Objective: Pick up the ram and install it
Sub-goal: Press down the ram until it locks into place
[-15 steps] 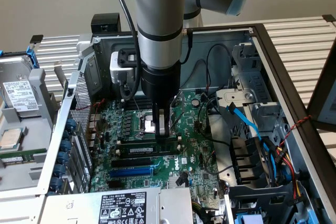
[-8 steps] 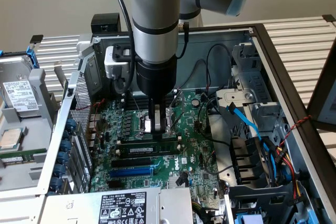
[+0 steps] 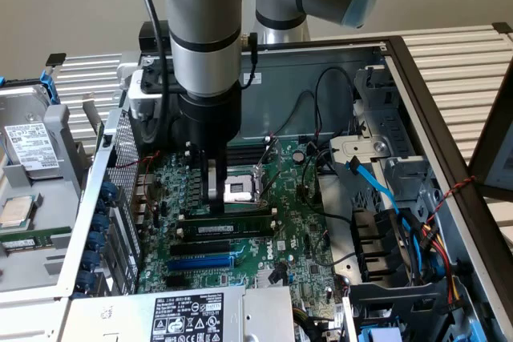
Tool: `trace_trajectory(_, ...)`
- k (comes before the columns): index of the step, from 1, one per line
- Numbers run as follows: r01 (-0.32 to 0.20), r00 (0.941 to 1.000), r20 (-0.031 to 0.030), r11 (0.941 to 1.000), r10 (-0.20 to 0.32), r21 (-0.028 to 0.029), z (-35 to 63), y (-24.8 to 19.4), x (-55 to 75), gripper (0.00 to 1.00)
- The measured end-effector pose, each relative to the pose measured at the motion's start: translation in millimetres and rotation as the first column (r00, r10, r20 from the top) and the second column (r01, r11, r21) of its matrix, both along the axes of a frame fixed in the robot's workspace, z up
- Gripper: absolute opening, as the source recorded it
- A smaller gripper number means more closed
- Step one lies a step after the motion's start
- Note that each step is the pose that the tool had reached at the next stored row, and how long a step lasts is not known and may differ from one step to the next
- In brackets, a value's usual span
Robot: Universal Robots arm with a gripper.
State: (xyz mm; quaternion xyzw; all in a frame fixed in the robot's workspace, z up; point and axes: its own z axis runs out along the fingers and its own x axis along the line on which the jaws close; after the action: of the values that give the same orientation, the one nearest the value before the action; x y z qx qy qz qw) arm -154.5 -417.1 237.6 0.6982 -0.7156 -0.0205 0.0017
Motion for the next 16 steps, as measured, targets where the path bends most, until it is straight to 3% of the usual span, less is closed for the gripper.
trace_trajectory(8, 0.000, 1.0000, 0.0061, 1.0000, 0.000, -0.0001, -6.1, 0.0, -2.7, 0.10)
trace_trajectory(16, 0.000, 1.0000, 0.0060, 1.0000, 0.000, 0.0040, -9.8, -0.3, -3.0, 0.10)
